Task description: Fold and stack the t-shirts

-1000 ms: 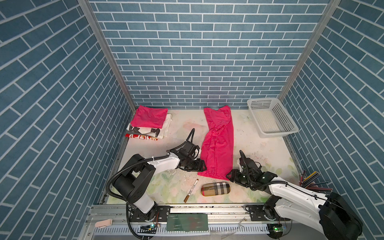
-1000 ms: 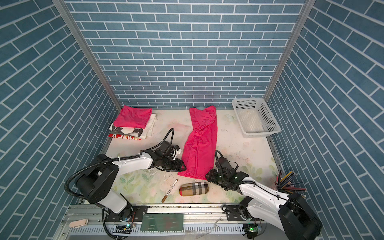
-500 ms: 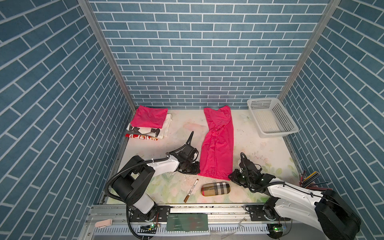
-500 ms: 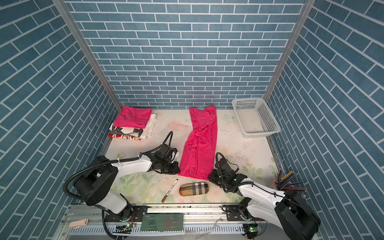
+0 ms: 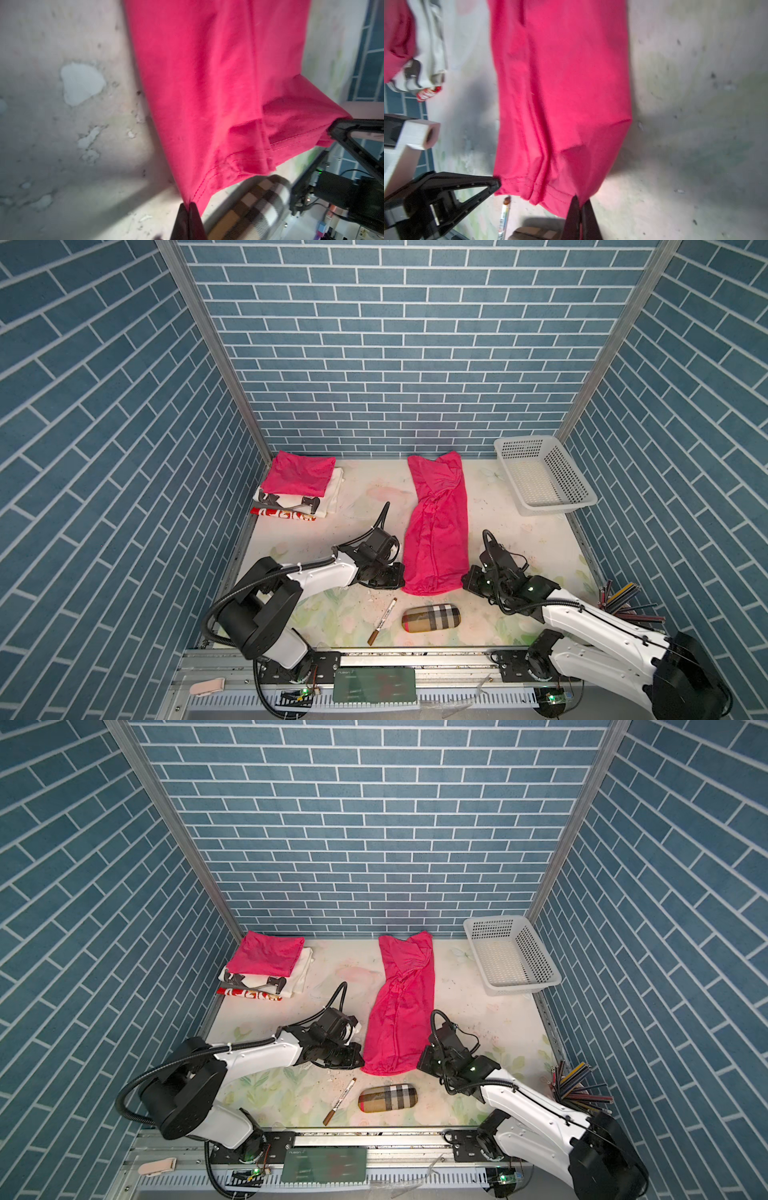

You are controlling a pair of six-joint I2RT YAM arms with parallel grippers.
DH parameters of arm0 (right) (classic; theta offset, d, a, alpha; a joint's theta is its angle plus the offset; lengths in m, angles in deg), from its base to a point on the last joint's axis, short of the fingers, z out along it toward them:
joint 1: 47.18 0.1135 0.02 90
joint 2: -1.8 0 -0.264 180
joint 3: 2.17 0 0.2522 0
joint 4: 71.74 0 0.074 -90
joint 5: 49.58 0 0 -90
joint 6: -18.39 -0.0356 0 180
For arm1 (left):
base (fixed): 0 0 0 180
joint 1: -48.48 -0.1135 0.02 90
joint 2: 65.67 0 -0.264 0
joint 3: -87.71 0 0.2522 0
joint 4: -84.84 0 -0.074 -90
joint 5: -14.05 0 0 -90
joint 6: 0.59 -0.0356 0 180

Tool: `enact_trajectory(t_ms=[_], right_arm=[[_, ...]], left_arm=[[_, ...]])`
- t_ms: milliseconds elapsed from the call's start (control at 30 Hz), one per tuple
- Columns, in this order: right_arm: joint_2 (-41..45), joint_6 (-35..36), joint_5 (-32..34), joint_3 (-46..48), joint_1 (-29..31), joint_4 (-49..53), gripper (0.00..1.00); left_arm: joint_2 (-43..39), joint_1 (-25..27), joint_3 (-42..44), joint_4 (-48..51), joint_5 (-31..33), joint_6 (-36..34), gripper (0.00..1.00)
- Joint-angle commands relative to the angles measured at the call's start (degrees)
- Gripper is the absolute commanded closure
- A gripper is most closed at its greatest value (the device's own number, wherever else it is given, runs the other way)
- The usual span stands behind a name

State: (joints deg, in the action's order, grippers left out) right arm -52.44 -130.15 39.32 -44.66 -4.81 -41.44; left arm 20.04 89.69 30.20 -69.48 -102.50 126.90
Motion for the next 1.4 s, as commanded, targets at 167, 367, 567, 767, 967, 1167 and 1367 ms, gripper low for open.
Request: enact_trajectory(t_ms=[167,367,567,767,967,1167,1367], right_arm=[[8.57,5.86,8.06,-6.78,-0.71,17.69,1.0],[17.84,3.44,4.72,-2.56,-0.62,22.51,1.0],[21.08,4.81,7.29,-4.72,-0.68,25.17,1.0],[9.18,12.21,2.5,-7.33,-5.69,14.71,1.0],[-4.2,20.34,-6.47,-10.47,-18.16,2.04,1.0],[-19.89,25.4,-10.5,-18.82,-23.91,-2.08,1.0],[-33.55,29.29,-15.14,-28.18,-27.85,-3.03,1.0]], left_arm=[[-9.0,0.82,-1.64,1.35,-2.93,5.83,1.0],[-15.34,4.45,0.07,2.69,-0.88,10.16,1.0],[-19.76,5.1,2.15,0.79,-1.31,14.62,1.0],[-10.9,1.84,-5.09,1.86,-1.61,9.01,1.0],[2.19,-7.01,-13.09,-0.41,-3.78,3.43,1.0],[16.29,-10.86,-26.06,0.59,-5.91,0.12,1.0],[27.8,-12.74,-37.54,3.93,-5.99,-2.12,1.0]])
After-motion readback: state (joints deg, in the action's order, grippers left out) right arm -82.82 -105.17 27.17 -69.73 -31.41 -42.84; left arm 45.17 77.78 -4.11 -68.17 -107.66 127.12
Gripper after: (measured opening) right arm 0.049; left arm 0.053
